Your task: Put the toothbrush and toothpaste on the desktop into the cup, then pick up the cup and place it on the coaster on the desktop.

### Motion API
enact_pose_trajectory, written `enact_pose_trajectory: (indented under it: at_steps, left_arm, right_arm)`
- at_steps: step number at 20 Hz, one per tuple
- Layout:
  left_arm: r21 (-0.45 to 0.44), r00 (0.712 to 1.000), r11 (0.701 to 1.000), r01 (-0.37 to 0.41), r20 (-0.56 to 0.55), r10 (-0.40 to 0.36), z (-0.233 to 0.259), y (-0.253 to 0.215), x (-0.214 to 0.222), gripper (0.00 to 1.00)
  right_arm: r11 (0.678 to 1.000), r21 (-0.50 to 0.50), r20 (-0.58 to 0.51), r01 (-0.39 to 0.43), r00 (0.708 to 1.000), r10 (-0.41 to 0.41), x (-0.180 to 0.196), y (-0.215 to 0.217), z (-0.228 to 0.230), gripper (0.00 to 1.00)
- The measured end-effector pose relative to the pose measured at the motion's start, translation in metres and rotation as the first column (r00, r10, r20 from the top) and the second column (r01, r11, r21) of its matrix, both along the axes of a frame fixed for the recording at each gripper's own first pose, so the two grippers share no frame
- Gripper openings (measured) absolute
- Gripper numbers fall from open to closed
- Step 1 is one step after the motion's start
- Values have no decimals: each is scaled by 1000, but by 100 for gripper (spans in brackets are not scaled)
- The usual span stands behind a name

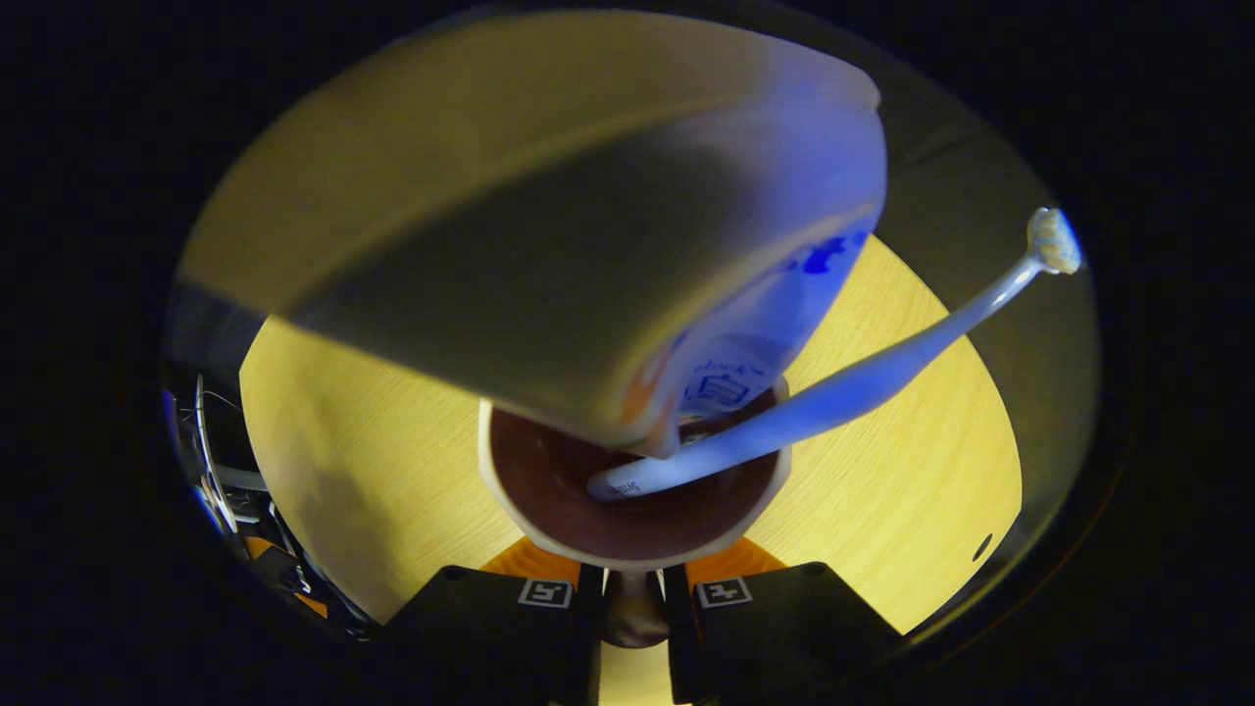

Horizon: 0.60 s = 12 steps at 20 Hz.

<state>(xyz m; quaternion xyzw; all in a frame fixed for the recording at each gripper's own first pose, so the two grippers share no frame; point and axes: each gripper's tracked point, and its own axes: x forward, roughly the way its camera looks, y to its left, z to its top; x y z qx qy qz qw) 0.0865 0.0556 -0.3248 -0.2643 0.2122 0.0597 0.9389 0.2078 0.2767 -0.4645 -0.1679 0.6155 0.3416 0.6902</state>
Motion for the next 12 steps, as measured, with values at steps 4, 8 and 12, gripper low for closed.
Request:
enact_pose_trajectory:
  at_steps: [4, 8, 12]
  left_arm:
    - [-4, 1000, 1000, -14, -5, 14, -2, 8, -1, 52]
    - [-5, 1000, 1000, -19, -6, 19, -2, 14, -2, 52]
    - [-1, 1000, 1000, -17, -5, 17, 0, 15, -2, 52]
  right_arm:
    - [1000, -8, -3, -2, 1000, 2, 2, 4, 0, 31]
    - [1000, -24, -8, -16, 1000, 16, 2, 5, -8, 31]
    - [999, -39, -5, -24, 1000, 24, -2, 3, -6, 32]
